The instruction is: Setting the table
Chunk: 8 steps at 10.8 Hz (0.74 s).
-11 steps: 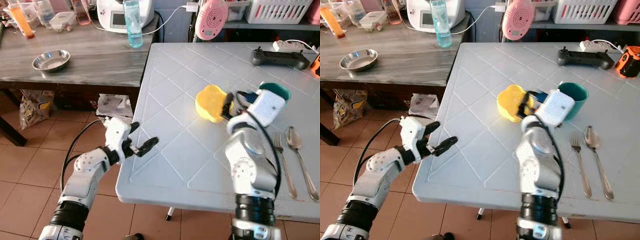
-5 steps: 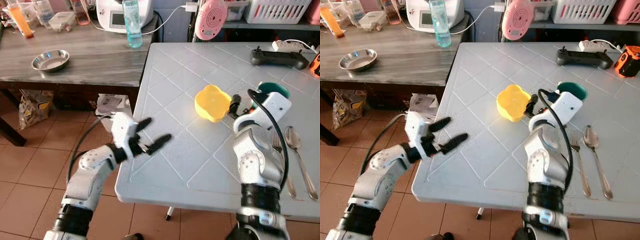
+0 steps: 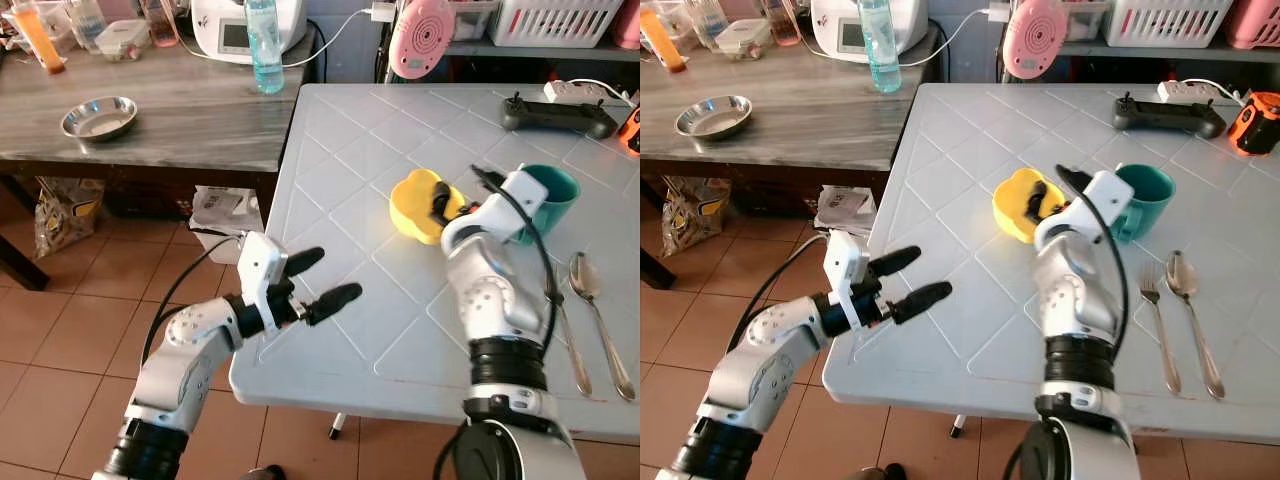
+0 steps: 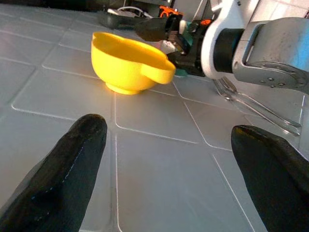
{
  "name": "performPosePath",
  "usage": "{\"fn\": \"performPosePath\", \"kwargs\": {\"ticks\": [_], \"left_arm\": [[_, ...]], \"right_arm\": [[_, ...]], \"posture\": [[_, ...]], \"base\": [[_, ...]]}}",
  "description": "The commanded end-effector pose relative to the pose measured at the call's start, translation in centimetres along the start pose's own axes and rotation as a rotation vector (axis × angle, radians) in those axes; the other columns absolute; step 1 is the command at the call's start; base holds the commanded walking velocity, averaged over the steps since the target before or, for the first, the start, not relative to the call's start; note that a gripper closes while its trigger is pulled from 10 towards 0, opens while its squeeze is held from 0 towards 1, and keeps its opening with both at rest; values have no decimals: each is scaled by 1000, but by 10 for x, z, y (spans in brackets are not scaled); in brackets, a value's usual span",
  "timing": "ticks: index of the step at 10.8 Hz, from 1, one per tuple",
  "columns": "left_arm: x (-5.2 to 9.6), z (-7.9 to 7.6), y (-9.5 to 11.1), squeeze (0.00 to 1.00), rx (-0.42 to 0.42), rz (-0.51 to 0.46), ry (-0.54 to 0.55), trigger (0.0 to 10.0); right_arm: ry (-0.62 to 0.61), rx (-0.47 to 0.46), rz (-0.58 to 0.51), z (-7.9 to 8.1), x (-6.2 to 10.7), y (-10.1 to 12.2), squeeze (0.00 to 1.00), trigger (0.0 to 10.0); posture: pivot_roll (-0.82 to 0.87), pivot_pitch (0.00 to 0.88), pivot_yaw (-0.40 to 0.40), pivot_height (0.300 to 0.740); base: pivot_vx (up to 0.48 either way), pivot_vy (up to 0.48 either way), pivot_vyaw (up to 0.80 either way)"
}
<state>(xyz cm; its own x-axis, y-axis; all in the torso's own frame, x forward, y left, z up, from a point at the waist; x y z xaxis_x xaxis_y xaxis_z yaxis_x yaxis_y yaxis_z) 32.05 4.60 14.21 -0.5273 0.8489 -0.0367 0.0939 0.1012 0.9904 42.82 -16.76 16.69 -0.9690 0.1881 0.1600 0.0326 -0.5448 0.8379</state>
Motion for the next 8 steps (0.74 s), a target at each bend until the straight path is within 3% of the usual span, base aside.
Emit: {"fn": "performPosePath", "kwargs": {"ticks": [1, 2, 5, 6, 7, 8], "left_arm": [[2, -5, 2, 0, -10, 4, -24, 10000], [2, -7, 3, 0, -5, 4, -32, 10000], [2, -6, 3, 0, 0, 2, -30, 10000], [2, -8, 2, 0, 3, 4, -35, 10000], [1, -10, 1, 0, 5, 8, -44, 10000], [1, -11, -1, 0, 9, 14, -48, 10000]], "right_arm": [[12, -5, 26, 6, -1, -5, 0, 10000], [-5, -10, 72, 4, -2, -18, 0, 10000], [-26, -32, 94, -3, -4, -22, 0, 9843], [-24, -55, 95, -2, -6, -20, 0, 6353], [-26, -70, 98, 0, -8, -18, 0, 902], [-39, -87, 115, 0, -11, -18, 0, 0]], "posture": [[75, 134, 14, 740], [79, 135, 12, 740], [78, 136, 15, 740], [75, 136, 17, 740], [77, 137, 18, 740], [77, 137, 18, 740]], "base": [[0, 0, 0], [0, 0, 0], [0, 0, 0], [0, 0, 0], [0, 0, 0], [0, 0, 0]]}}
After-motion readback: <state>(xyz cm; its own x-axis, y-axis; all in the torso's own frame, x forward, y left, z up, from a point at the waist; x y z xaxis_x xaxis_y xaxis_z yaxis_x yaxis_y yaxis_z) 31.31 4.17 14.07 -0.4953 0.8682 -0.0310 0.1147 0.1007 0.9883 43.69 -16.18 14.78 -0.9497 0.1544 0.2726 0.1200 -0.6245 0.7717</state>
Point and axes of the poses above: a point about 5 cm out from each wrist's last joint towards the gripper, its own x axis pointing back from the gripper into the wrist, its own y axis along the axis of the wrist's last joint, z = x × y, the point moved 6 cm from there along -x, pointing out of the wrist towards the gripper, and after that the axes turned 1 degree about -x, right-handed, at the moved point
